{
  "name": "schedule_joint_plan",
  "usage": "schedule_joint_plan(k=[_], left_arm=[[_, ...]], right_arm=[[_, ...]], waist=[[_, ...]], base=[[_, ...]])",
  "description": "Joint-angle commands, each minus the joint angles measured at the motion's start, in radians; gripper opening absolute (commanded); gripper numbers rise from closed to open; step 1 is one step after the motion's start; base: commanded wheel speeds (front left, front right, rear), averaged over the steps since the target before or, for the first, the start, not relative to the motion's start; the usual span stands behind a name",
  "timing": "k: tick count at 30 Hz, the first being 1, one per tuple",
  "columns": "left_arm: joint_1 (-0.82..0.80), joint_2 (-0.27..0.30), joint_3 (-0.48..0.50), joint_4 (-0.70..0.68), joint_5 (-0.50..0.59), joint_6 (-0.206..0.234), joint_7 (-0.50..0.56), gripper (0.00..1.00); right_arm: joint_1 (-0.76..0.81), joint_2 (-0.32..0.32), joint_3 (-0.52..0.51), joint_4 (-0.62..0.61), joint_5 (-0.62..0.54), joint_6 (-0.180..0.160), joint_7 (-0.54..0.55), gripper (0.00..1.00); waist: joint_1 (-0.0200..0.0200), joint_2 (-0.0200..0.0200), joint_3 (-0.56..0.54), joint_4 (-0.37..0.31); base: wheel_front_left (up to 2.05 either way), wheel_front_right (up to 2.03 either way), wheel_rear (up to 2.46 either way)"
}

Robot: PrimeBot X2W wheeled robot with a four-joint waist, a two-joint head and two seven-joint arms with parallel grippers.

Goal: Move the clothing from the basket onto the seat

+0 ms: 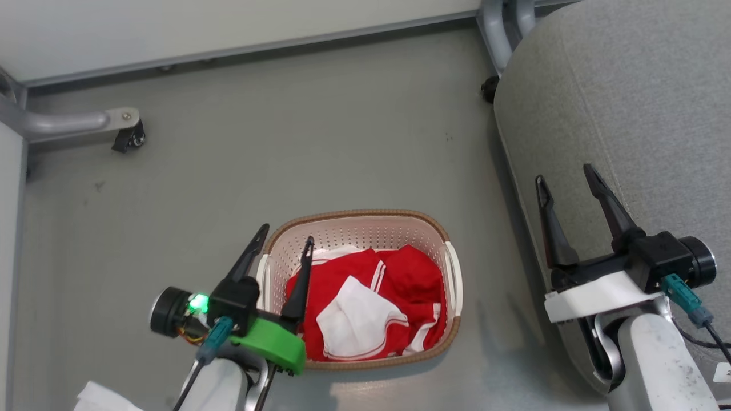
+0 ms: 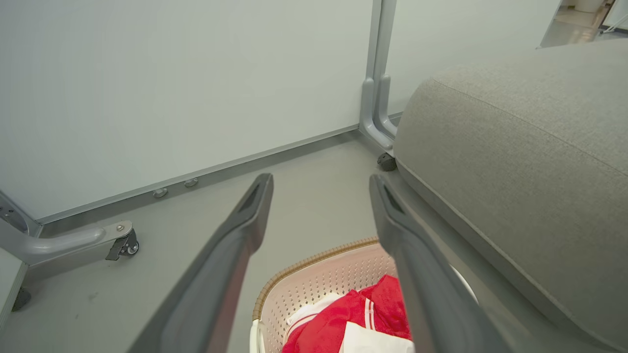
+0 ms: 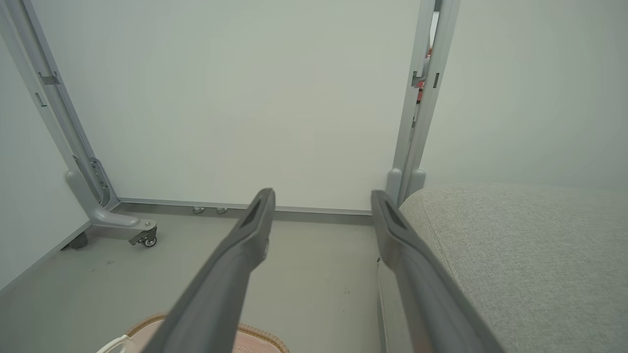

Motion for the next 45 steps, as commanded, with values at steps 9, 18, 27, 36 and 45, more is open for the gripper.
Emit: schedule_joint_plan(k=[9, 18, 27, 36, 45], left_arm=[[-0.264, 0.09, -0.305, 0.18, 0.004, -0.003, 0.0, 1.0], [-0.525, 0.156, -0.557, 0.365, 0.04, -0.003, 0.0, 1.0], [-0.731, 0.189, -0.82, 0.545, 0.047, -0.003, 0.0, 1.0], [-0.87, 0.173, -0.946, 0.665, 0.021, -0.004, 0.0, 1.0], [-0.952, 0.147, -0.941, 0.74, 0.008, 0.009, 0.0, 1.0]], right_arm=[[-0.105, -0.005, -0.018, -0.045, -0.02, 0.0, -0.002, 1.0], [-0.194, -0.004, -0.01, -0.102, -0.011, 0.0, -0.002, 1.0], [-0.274, -0.004, -0.002, -0.16, 0.008, 0.0, -0.002, 1.0], [-0.315, -0.004, 0.022, -0.201, 0.009, 0.0, -0.002, 1.0], [-0.332, -0.004, 0.049, -0.225, 0.012, 0.0, -0.002, 1.0]], waist=[[-0.0001, 0.0, 0.303, -0.025], [-0.0001, 0.0, 0.513, -0.078], [-0.0001, 0.0, 0.68, -0.113], [-0.0001, 0.0, 0.8, -0.121], [-0.0001, 0.0, 0.885, -0.125]], base=[[0.0, 0.0, 0.0], [0.0, 0.0, 0.0], [0.0, 0.0, 0.0], [0.0, 0.0, 0.0], [0.0, 0.0, 0.0]])
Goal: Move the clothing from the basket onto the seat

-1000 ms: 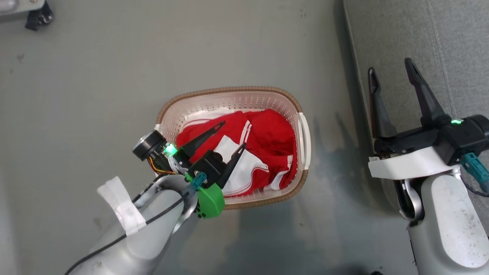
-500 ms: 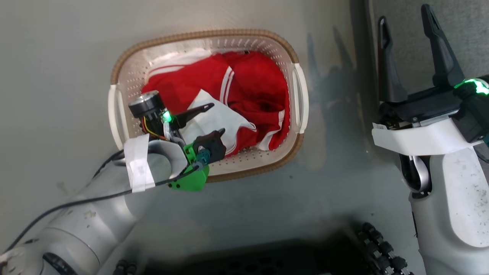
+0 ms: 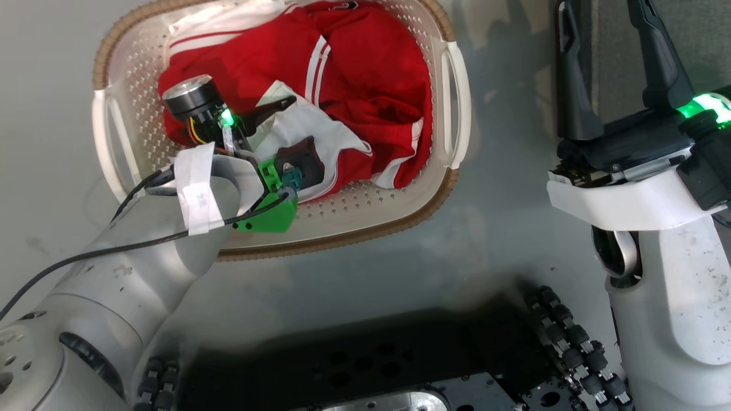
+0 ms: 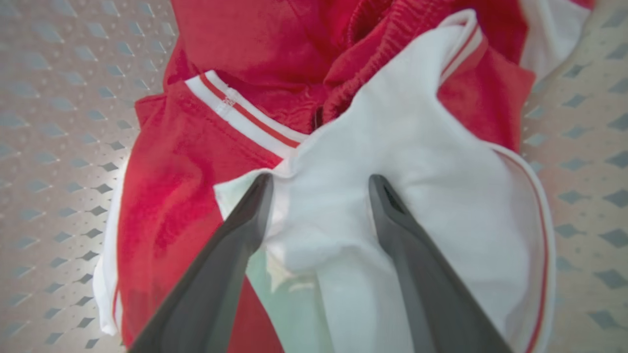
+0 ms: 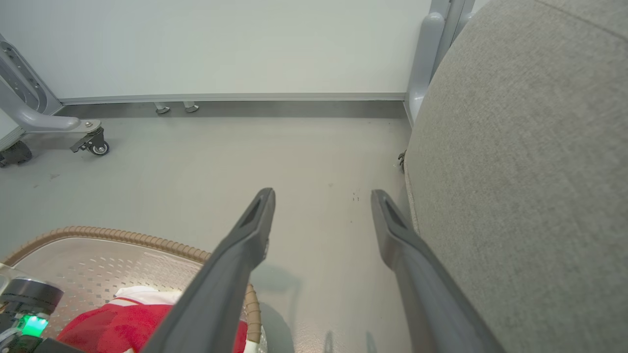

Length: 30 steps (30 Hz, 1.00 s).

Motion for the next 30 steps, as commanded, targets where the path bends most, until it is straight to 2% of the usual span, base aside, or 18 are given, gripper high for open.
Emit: schedule_joint_plan(k=[1, 8, 15, 16, 17, 20, 26, 30], left_arm=[[-0.026, -0.006, 0.001, 0.008, -0.002, 0.007, 0.0, 1.0], [-0.038, -0.041, -0.023, 0.115, 0.015, 0.003, 0.0, 1.0], [-0.055, -0.071, -0.028, 0.214, 0.013, 0.047, 0.014, 1.0], [-0.056, -0.073, -0.026, 0.221, 0.008, 0.055, 0.018, 0.94], [-0.057, -0.074, -0.025, 0.227, 0.006, 0.063, 0.022, 0.5], [-0.057, -0.074, -0.031, 0.236, 0.007, 0.06, 0.025, 0.0], [-0.051, -0.075, -0.036, 0.246, -0.006, 0.039, 0.023, 0.0], [-0.057, -0.078, -0.036, 0.248, -0.013, 0.055, 0.019, 0.0]], right_arm=[[-0.012, -0.003, 0.002, -0.007, 0.004, 0.0, -0.002, 1.0], [-0.002, -0.003, 0.026, -0.024, -0.009, 0.0, -0.002, 1.0], [0.006, -0.003, 0.045, -0.046, -0.025, 0.0, -0.002, 1.0], [0.006, -0.003, 0.046, -0.048, -0.027, 0.0, -0.002, 1.0], [0.004, -0.003, 0.049, -0.049, -0.029, 0.0, -0.002, 1.0], [-0.001, -0.003, 0.053, -0.051, -0.03, 0.0, -0.002, 1.0], [-0.013, -0.003, 0.058, -0.042, -0.027, 0.0, -0.002, 1.0], [-0.029, -0.003, 0.065, -0.037, -0.016, 0.0, -0.002, 1.0]], waist=[[-0.0002, -0.0001, 0.045, -0.01], [-0.0002, -0.0001, 0.059, -0.009], [-0.0002, -0.0001, 0.065, -0.004], [-0.0002, -0.0001, 0.066, -0.003], [-0.0002, -0.0001, 0.066, -0.002], [-0.0002, -0.0001, 0.067, -0.001], [-0.0002, -0.0001, 0.066, -0.001], [-0.0002, -0.0001, 0.058, -0.005]], base=[[0.0, 0.0, 0.0], [0.0, 0.0, 0.0], [0.0, 0.0, 0.0], [0.0, 0.0, 0.0], [0.0, 0.0, 0.0], [0.0, 0.0, 0.0], [0.0, 0.0, 0.0], [0.0, 0.0, 0.0]])
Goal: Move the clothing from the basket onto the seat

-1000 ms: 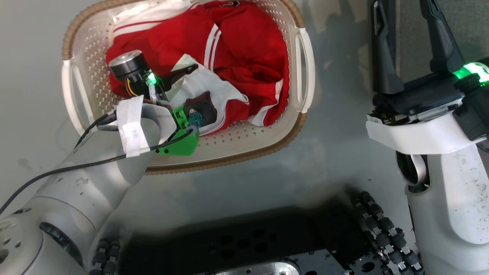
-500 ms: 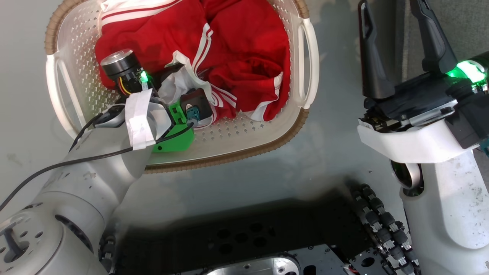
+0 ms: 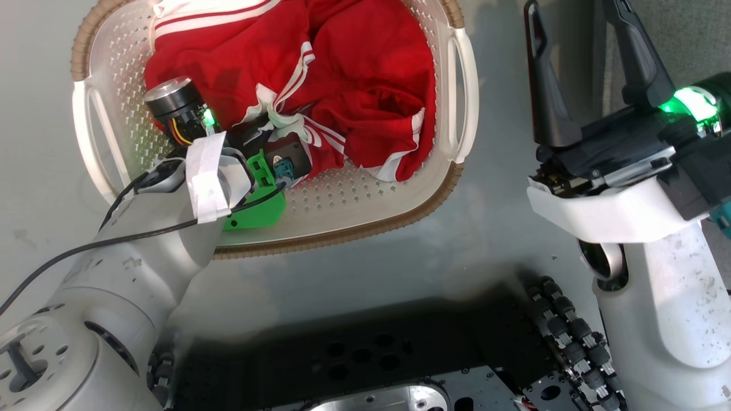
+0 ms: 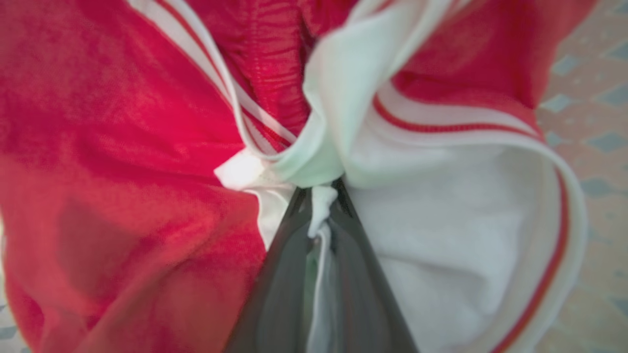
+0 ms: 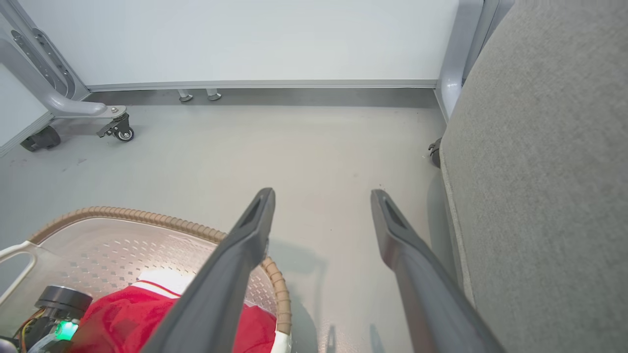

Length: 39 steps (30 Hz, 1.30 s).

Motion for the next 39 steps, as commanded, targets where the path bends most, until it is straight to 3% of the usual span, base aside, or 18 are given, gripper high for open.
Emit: schedule_joint_plan(k=[1, 10, 22, 39], left_arm=[[-0.02, 0.002, 0.0, 0.004, -0.008, 0.009, -0.005, 0.0], [0.055, -0.01, 0.034, -0.046, -0.061, 0.047, -0.022, 0.0], [0.266, 0.043, 0.149, -0.303, -0.164, 0.103, -0.021, 0.0], [0.615, 0.071, 0.456, -0.612, -0.304, 0.132, -0.021, 0.0]], right_arm=[[-0.019, -0.003, 0.004, 0.003, 0.008, 0.0, -0.002, 1.0], [-0.007, -0.003, 0.039, 0.04, 0.019, 0.0, -0.002, 1.0], [0.079, -0.003, 0.06, 0.106, 0.01, 0.0, -0.002, 1.0], [0.28, -0.003, 0.076, 0.195, 0.055, 0.0, -0.002, 1.0]], waist=[[-0.0001, -0.0001, -0.006, -0.004], [-0.0001, -0.0001, -0.137, -0.001], [-0.0001, -0.0001, -0.441, 0.029], [-0.0001, -0.0001, -0.842, 0.042]], base=[[0.0, 0.0, 0.0], [0.0, 0.0, 0.0], [0.0, 0.0, 0.0], [0.0, 0.0, 0.0]])
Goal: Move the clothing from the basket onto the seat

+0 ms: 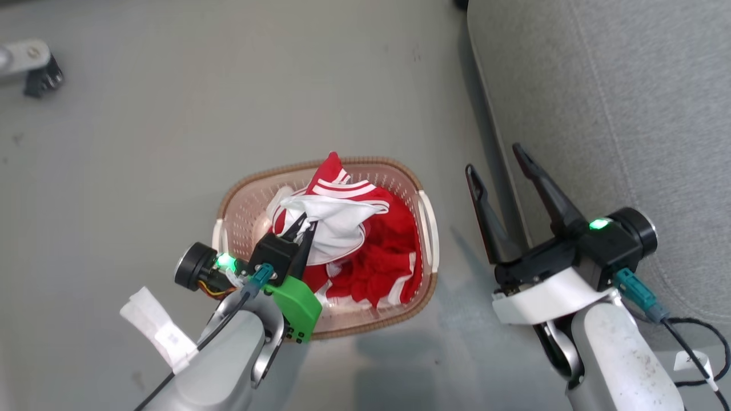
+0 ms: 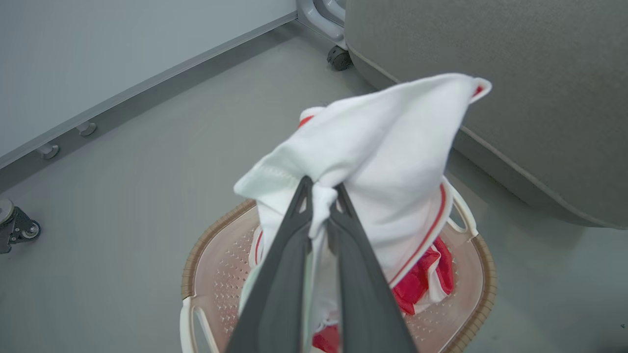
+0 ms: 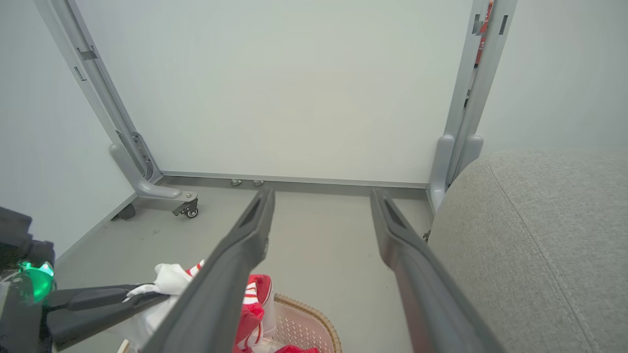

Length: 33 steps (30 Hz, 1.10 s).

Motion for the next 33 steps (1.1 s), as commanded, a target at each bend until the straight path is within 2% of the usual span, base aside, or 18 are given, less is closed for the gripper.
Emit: schedule_joint_plan(k=[1, 15, 25, 33], left_arm=[[0.036, 0.003, 0.02, -0.025, 0.0, 0.0, -0.001, 0.0], [0.214, -0.03, 0.201, -0.311, 0.053, 0.011, -0.001, 0.0], [0.266, -0.039, 0.238, -0.474, 0.087, -0.016, -0.001, 0.0], [0.238, -0.056, 0.219, -0.541, 0.076, -0.043, 0.002, 0.0]], right_arm=[[0.03, -0.004, 0.004, 0.009, 0.008, 0.0, -0.002, 1.0], [0.159, -0.004, 0.045, 0.067, 0.03, 0.0, -0.002, 1.0], [0.217, -0.004, 0.065, 0.087, 0.036, 0.0, -0.002, 1.0], [0.199, -0.007, 0.137, 0.118, 0.031, 0.0, -0.002, 1.0]], waist=[[0.0001, 0.0, -0.169, 0.01], [0.0001, 0.0, -0.349, -0.007], [0.0001, 0.0, -0.424, -0.022], [0.0001, 0.0, -0.439, -0.015]], base=[[0.0, 0.0, 0.0], [0.0, 0.0, 0.0], [0.0, 0.0, 0.0], [0.0, 0.0, 0.0]])
